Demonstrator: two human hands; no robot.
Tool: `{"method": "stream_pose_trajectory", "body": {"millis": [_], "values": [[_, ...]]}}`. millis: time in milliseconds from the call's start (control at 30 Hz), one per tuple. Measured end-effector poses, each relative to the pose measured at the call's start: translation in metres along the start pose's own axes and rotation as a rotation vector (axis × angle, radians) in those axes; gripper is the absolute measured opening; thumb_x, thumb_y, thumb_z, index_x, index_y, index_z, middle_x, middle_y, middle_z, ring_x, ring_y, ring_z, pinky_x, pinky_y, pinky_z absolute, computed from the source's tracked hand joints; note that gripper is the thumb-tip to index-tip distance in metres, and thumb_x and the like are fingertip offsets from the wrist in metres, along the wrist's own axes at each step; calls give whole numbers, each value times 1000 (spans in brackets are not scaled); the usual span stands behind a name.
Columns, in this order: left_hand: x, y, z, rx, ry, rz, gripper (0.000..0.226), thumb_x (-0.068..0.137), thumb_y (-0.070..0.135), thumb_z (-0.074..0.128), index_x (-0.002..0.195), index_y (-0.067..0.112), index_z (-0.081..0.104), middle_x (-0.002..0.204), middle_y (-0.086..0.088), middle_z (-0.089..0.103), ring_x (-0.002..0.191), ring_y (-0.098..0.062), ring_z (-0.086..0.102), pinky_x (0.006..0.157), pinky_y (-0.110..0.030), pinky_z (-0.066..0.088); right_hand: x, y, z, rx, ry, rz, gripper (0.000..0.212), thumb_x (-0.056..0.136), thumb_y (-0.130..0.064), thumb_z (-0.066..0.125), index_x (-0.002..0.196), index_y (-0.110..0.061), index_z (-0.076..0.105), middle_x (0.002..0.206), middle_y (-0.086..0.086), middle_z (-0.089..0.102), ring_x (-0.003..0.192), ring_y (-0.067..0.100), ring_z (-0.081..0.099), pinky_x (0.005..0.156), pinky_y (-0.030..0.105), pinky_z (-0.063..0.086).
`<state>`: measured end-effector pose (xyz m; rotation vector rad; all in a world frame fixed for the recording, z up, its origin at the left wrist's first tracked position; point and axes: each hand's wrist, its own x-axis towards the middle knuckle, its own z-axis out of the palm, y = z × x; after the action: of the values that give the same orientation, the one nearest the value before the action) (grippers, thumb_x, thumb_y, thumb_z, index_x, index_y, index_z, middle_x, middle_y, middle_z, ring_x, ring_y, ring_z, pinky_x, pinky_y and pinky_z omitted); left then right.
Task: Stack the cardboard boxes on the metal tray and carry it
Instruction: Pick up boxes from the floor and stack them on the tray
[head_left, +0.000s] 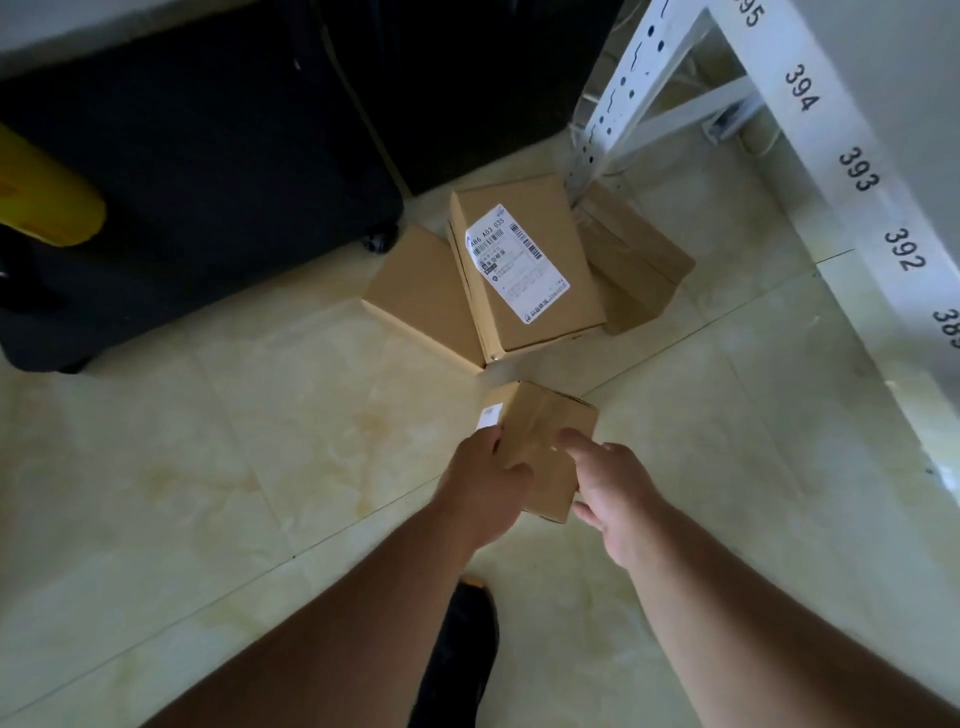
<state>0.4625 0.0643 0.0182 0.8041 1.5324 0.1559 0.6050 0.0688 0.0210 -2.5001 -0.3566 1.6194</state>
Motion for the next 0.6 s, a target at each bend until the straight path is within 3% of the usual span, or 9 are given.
{"method": "stream_pose_trajectory", "body": {"millis": [33, 100, 167, 267, 400, 500, 600], "values": [[-8, -6, -1, 7, 33, 24, 47, 97, 16, 57, 144, 21, 54, 95, 18, 54, 99, -20, 58, 93, -39, 54, -7, 1, 1, 4, -9, 9, 91, 64, -70, 74, 133, -16, 49, 113, 2, 65, 101, 22, 64, 97, 49, 55], [-25, -23, -8, 29, 87, 54, 52, 96, 23, 59, 147, 26, 50, 117, 13, 57, 113, -18, 58, 98, -35, 53, -24, 3, 9, 26, -24, 39, 92, 65, -76, 77, 128, -19, 41, 108, 0, 63, 99, 21, 63, 95, 50, 57], [-39, -43, -16, 66, 121, 77, 57, 94, 29, 60, 149, 36, 45, 139, 8, 51, 120, -14, 54, 99, -31, 50, -37, 6, 21, 55, -62, 74, 110, 50, -87, 77, 129, -18, 44, 114, 4, 65, 105, 26, 64, 93, 53, 59], [-63, -65, -34, 158, 195, 199, 56, 97, 26, 60, 149, 37, 44, 143, 15, 44, 122, -3, 43, 99, -18, 37, -56, 7, 47, 107, -148, 97, 128, 32, -96, 73, 137, -26, 53, 125, 4, 65, 114, 28, 62, 84, 55, 61], [-90, -85, -62, 309, 277, 345, 58, 98, 27, 58, 153, 35, 39, 151, 22, 36, 142, 1, 26, 103, -15, 35, -80, 9, 87, 194, -214, 61, 112, 30, -88, 84, 129, -40, 63, 124, -4, 71, 115, 25, 66, 76, 56, 63], [-102, -95, -84, 345, 306, 369, 61, 99, 31, 57, 155, 40, 35, 150, 25, 31, 144, 1, 28, 106, -20, 41, -96, 11, 110, 212, -227, 32, 106, 36, -81, 88, 127, -32, 65, 116, -1, 76, 109, 24, 71, 76, 53, 63], [-107, -102, -111, 196, 402, 352, 54, 96, 37, 61, 148, 40, 45, 140, 25, 42, 138, -4, 40, 109, -27, 44, -116, 10, 130, 240, -259, -15, 79, 55, -70, 86, 120, -31, 67, 112, 4, 78, 107, 27, 71, 90, 57, 58]]}}
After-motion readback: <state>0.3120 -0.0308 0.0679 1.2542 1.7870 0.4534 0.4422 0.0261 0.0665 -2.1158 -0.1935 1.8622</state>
